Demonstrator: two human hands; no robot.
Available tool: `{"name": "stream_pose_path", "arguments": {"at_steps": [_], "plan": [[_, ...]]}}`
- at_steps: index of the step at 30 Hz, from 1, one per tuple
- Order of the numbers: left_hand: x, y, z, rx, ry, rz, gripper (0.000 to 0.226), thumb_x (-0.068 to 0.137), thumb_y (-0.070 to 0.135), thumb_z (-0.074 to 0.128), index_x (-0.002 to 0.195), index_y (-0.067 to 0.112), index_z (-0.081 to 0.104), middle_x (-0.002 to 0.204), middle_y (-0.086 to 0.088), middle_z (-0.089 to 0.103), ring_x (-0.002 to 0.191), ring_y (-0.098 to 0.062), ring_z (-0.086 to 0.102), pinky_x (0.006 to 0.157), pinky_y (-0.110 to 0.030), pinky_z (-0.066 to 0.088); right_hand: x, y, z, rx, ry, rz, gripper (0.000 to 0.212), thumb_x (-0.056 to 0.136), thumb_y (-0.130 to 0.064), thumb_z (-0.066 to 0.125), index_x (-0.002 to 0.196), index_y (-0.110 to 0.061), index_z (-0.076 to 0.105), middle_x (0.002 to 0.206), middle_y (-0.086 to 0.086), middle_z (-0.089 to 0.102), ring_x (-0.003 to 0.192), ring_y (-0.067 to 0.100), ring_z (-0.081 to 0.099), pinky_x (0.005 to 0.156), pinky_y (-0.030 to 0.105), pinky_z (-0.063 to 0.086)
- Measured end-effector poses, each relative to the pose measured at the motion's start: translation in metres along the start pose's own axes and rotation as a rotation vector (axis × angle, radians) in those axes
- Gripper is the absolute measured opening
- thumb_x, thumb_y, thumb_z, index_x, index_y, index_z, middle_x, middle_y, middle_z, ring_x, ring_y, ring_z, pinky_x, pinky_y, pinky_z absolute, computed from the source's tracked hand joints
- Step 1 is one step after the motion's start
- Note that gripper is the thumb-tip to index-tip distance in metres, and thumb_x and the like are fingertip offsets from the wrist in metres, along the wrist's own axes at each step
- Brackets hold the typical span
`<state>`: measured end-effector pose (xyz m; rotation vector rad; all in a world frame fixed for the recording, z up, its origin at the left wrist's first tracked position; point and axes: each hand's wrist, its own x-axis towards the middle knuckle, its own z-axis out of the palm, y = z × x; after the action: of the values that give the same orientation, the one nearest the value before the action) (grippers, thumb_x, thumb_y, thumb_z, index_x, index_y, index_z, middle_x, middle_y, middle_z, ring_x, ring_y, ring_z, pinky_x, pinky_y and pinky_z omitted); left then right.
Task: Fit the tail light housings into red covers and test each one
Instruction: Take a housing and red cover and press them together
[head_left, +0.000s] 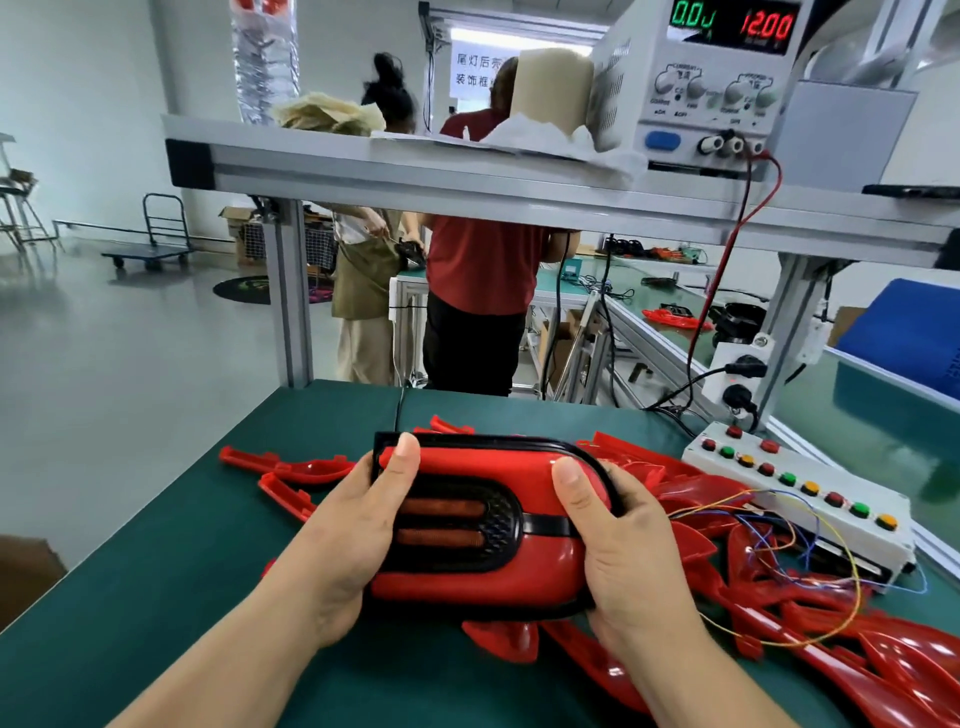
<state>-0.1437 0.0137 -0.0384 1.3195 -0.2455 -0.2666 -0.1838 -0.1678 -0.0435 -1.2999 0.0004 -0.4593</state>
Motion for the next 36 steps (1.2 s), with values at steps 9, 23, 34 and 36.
{"name": "stream_pose_path", "arguments": {"at_steps": [9,23,34,36], "plan": [[0.001,-0.002,0.006,-0.077,0.120,0.067,0.038,0.075,0.064,0.058,0.086,0.031,0.074,0.089,-0.016,0.076,0.074,-0.037,0.074,0.055,-0.039,0.058,-0.006,-0.003,0.005,0.013,0.010,0.006,0.039,0.062,-0.049,0.085,0.085,-0.021,0.071,0.084,0.012,0.074,0.072,0.026,0.069,0.071,0.052,0.060],[-0.005,0.000,0.003,-0.008,0.013,0.069,0.039,0.071,0.063,0.062,0.094,0.032,0.068,0.096,-0.014,0.076,0.083,-0.036,0.074,0.059,-0.042,0.059,0.006,-0.018,-0.014,-0.114,-0.172,0.166,0.049,0.054,-0.039,0.088,0.095,-0.015,0.075,0.095,0.012,0.075,0.081,0.022,0.072,0.069,0.035,0.059],[-0.005,-0.003,0.002,0.000,0.061,0.221,0.046,0.043,0.039,0.091,0.084,0.029,0.071,0.091,-0.011,0.076,0.082,-0.027,0.075,0.061,-0.028,0.058,0.000,-0.021,-0.014,-0.333,-0.304,-0.104,0.037,0.065,-0.050,0.080,0.093,-0.028,0.068,0.094,-0.002,0.072,0.084,0.010,0.069,0.071,0.020,0.053],[-0.005,-0.001,0.003,-0.035,0.061,0.217,0.039,0.049,0.030,0.095,0.081,0.027,0.071,0.089,-0.014,0.076,0.079,-0.030,0.075,0.058,-0.031,0.058,-0.002,-0.018,-0.013,-0.301,-0.304,-0.123,0.033,0.068,-0.046,0.079,0.091,-0.025,0.068,0.091,0.000,0.071,0.082,0.011,0.069,0.071,0.021,0.053]]}}
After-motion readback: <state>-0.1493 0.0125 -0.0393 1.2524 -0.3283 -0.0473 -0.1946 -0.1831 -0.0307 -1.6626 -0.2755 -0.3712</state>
